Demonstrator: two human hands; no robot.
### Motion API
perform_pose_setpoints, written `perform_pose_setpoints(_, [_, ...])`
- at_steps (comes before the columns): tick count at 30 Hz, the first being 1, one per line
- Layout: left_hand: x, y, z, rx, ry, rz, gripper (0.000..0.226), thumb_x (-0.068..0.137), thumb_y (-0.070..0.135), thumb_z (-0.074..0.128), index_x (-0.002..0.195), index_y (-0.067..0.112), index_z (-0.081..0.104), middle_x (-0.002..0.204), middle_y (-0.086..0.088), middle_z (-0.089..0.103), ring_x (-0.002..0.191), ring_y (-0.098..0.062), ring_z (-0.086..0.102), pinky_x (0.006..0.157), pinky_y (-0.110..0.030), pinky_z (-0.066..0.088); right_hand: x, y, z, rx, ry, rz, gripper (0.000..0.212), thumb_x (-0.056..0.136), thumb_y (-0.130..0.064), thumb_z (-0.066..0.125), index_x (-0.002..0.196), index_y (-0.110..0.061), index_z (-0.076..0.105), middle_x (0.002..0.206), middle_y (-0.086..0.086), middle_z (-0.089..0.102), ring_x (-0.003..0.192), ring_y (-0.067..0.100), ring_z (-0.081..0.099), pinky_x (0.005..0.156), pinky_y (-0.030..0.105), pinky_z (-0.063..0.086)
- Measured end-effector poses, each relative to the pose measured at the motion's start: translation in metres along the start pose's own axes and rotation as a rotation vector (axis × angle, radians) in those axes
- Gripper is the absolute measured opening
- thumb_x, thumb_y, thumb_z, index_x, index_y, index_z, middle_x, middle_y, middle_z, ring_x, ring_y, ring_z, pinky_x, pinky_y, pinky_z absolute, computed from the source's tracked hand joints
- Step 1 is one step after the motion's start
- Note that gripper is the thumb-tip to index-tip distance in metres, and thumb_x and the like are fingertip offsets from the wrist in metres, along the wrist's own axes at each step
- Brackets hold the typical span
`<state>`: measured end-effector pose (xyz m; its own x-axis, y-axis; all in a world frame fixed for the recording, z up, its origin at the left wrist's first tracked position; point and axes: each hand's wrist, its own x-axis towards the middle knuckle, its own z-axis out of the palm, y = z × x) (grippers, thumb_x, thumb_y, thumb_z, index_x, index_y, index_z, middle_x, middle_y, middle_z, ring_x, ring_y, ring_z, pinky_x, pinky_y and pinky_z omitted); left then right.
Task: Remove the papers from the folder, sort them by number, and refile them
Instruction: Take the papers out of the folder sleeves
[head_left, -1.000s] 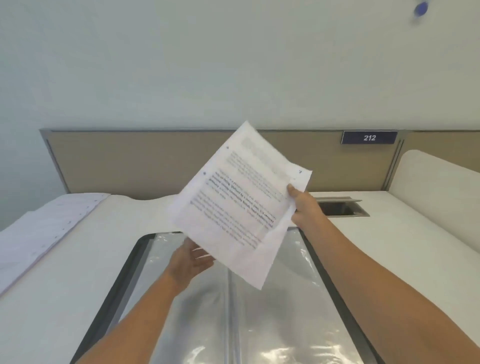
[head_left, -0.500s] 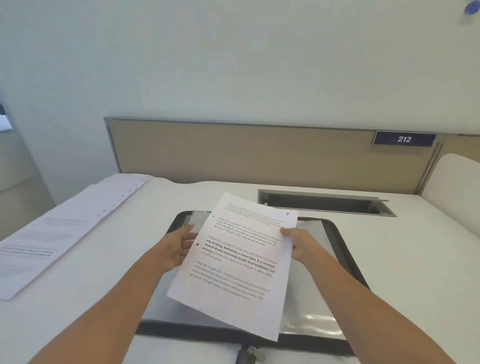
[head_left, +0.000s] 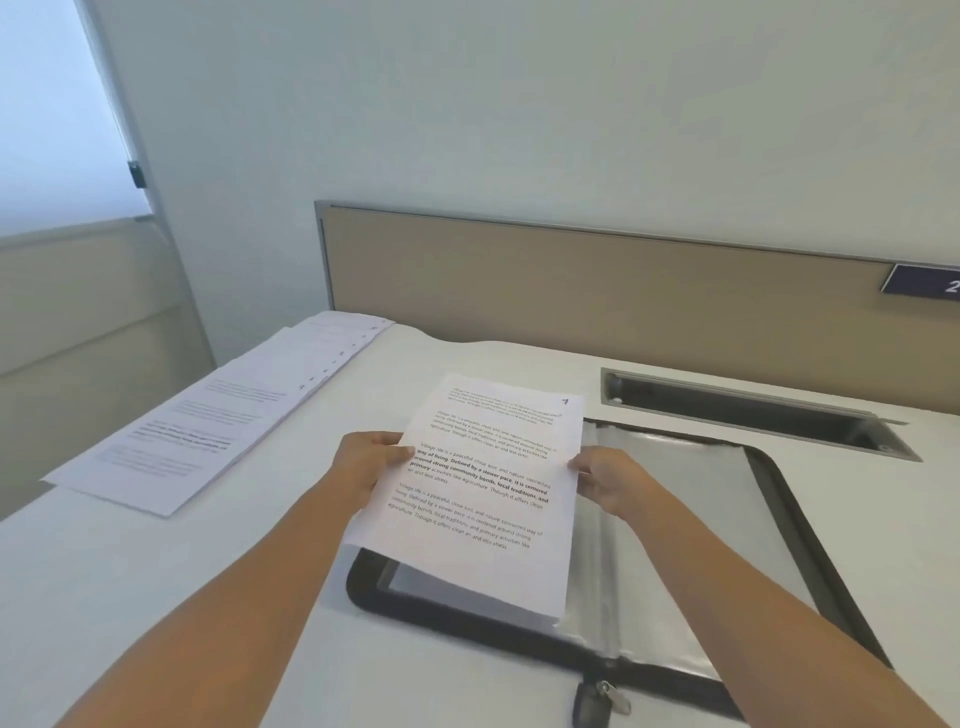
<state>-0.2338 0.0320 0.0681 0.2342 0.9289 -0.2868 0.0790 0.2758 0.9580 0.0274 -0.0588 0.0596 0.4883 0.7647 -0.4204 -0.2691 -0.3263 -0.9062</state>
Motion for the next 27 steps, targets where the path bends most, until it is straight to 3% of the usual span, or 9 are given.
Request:
perform_pose_setpoints(2, [0.011,-0.001,-0.024,-0.005,0.021,-0.005,0.012,0.078,-0.008,0.067,0.083,0.004,0.067,0.069,-0.012,0.071,0.066,-0.027,0.068,0.079,-0.048,0.055,0.004,0.001,0.026,-0.005,-0.004,-0.008,0.029,0.090,0.014,0.042,0.118,0.012,0.051,0.117,0.025,0.059,0.090,0.029,0.058,0.077,0.033,0.050])
perform_pose_setpoints(4, [0.025,-0.001,-0.051,0.009,0.054,0.005,0.012,0.077,-0.006,0.069,0.082,0.005,0.067,0.073,-0.012,0.071,0.071,-0.028,0.068,0.081,-0.047,0.055,0.008,0.001,0.054,0.009,-0.023,-0.016,0.020,0.091,0.012,0.046,0.109,0.007,0.053,0.115,0.024,0.060,0.086,0.028,0.060,0.080,0.034,0.050])
perform_pose_setpoints(8, [0.054,0.001,-0.120,0.075,0.133,0.001,0.015,0.076,-0.003,0.072,0.081,0.008,0.064,0.082,-0.012,0.067,0.075,-0.027,0.064,0.083,-0.041,0.053,0.013,0.006,0.121,-0.012,-0.067,0.022,0.014,0.089,0.008,0.054,0.083,-0.004,0.054,0.086,0.011,0.063,0.067,0.018,0.059,0.051,0.019,0.054])
perform_pose_setpoints(11, [0.075,0.005,-0.180,0.162,0.168,-0.025,0.013,0.077,-0.002,0.072,0.083,0.006,0.065,0.081,-0.012,0.066,0.073,-0.026,0.063,0.080,-0.039,0.052,0.017,0.011,0.181,-0.040,-0.087,0.039,0.018,0.087,0.007,0.057,0.079,-0.008,0.053,0.074,0.007,0.059,0.056,0.013,0.056,0.042,0.015,0.049])
perform_pose_setpoints(14, [0.097,0.011,-0.242,0.242,0.194,-0.046,0.012,0.079,-0.001,0.070,0.075,0.009,0.064,0.076,-0.009,0.065,0.067,-0.024,0.060,0.066,-0.031,0.047,0.022,0.017,0.242,-0.045,-0.143,0.044,0.018,0.087,0.010,0.056,0.078,-0.006,0.053,0.073,0.009,0.057,0.058,0.016,0.054,0.043,0.016,0.050])
perform_pose_setpoints(20, [0.130,0.014,-0.341,0.357,0.223,-0.091,0.011,0.080,0.000,0.070,0.086,0.008,0.064,0.073,-0.006,0.064,0.055,-0.017,0.060,0.057,-0.025,0.042,0.030,0.031,0.343,-0.146,-0.215,0.054,0.020,0.082,0.009,0.062,0.072,-0.006,0.054,0.070,0.009,0.060,0.039,0.005,0.059,0.044,0.016,0.050])
perform_pose_setpoints(24, [0.150,0.010,-0.385,0.381,0.248,-0.106,0.011,0.080,-0.003,0.068,0.077,0.006,0.062,0.066,-0.008,0.064,0.056,-0.021,0.060,0.061,-0.030,0.049,0.032,0.036,0.392,-0.212,-0.214,0.045,0.020,0.081,0.005,0.065,0.069,-0.007,0.055,0.069,0.009,0.061,0.046,0.009,0.059,0.043,0.016,0.047])
perform_pose_setpoints(27, [0.164,0.006,-0.403,0.382,0.247,-0.130,0.012,0.080,-0.003,0.068,0.077,0.006,0.061,0.072,-0.013,0.065,0.063,-0.024,0.061,0.066,-0.034,0.051,0.034,0.039,0.416,-0.261,-0.184,0.051,0.020,0.082,0.002,0.065,0.068,-0.008,0.055,0.069,0.008,0.061,0.055,0.013,0.057,0.042,0.016,0.043])
